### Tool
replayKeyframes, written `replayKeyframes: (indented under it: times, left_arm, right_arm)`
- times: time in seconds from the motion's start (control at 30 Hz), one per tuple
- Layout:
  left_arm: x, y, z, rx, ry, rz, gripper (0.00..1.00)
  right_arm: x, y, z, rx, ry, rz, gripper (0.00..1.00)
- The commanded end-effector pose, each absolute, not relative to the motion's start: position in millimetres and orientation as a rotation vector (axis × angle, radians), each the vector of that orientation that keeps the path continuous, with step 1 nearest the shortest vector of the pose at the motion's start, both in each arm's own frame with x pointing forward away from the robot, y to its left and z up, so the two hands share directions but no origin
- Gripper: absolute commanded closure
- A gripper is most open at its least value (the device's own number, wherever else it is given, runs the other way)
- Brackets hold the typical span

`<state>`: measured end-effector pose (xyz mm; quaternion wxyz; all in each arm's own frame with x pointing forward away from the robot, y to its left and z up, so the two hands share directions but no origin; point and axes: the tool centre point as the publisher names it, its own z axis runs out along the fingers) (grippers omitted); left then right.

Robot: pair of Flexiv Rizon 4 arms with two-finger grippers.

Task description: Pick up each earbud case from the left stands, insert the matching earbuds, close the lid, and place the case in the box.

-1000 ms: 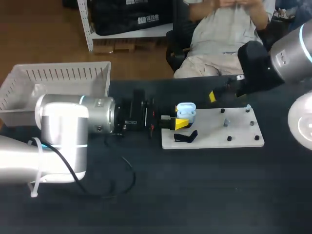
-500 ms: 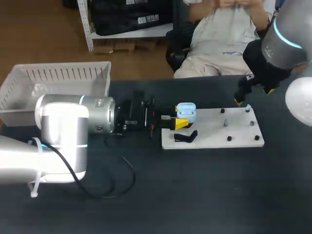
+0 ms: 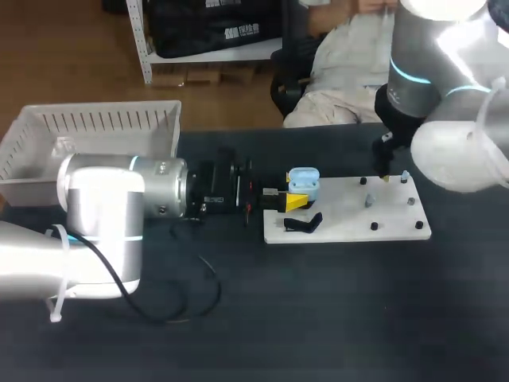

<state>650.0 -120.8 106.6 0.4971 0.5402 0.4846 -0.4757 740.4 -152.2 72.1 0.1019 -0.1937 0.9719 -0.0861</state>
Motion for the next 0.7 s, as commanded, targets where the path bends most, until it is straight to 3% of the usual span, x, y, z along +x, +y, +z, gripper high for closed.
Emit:
replayKeyframes:
  times: [0.03,0.47,0.6,0.67,0.7]
  left_arm:
    - [651.4,-121.1,105.4,1.307,1.168,-1.154,1.00]
    - [651.4,-121.1,105.4,1.307,1.168,-1.154,1.00]
    - [651.4,-121.1,105.4,1.307,1.168,-1.154,1.00]
    - [651.4,-121.1,105.4,1.307,1.168,-1.154,1.00]
    - [651.4,-121.1,105.4,1.307,1.168,-1.154,1.00]
  right_arm:
    - [755.3,-153.0,60.6,-0.571,2.968,-0.295,0.00]
    - [755.4,-160.8,42.8,-0.511,2.993,-0.301,0.19]
    - [756.0,-161.4,40.8,-0.492,2.984,-0.311,0.35]
    - [756.5,-162.3,39.4,-0.479,2.981,-0.315,0.50]
    - [757.3,-163.0,38.6,-0.473,2.978,-0.317,0.52]
